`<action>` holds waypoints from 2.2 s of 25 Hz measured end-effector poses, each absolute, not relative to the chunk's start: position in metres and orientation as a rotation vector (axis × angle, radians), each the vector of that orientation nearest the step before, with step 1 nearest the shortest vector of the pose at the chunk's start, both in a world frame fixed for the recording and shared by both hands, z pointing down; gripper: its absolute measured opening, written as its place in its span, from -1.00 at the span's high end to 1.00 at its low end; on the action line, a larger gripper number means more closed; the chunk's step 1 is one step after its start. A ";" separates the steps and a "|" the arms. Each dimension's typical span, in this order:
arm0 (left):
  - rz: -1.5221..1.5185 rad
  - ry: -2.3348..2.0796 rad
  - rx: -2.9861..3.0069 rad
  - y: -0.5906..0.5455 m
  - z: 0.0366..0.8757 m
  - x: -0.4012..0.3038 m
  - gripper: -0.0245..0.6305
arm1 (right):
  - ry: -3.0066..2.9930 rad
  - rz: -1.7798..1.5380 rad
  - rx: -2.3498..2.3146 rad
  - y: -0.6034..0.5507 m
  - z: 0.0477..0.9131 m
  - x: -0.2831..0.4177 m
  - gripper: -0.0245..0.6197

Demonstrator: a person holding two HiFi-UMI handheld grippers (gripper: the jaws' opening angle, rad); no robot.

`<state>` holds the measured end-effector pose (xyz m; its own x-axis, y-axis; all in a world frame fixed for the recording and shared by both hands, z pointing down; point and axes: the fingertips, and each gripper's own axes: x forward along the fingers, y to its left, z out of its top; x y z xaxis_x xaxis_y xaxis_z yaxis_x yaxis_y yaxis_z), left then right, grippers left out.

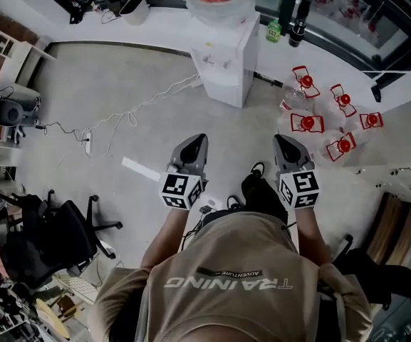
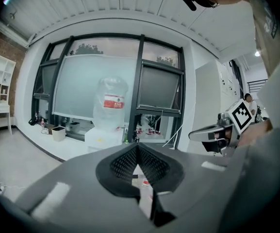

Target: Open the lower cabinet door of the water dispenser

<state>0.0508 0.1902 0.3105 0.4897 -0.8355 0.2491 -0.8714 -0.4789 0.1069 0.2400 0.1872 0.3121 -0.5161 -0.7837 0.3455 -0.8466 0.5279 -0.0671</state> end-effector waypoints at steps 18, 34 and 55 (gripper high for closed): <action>0.313 -1.580 2.443 0.008 0.313 0.059 0.93 | -2.514 0.303 1.220 -0.038 0.342 0.263 0.90; 0.307 -1.220 2.710 -0.105 0.322 0.075 0.93 | -2.359 0.429 1.471 -0.110 0.343 0.228 0.90; 0.486 -0.890 2.794 -0.130 0.346 0.066 0.93 | -2.297 0.569 1.536 -0.103 0.383 0.193 0.90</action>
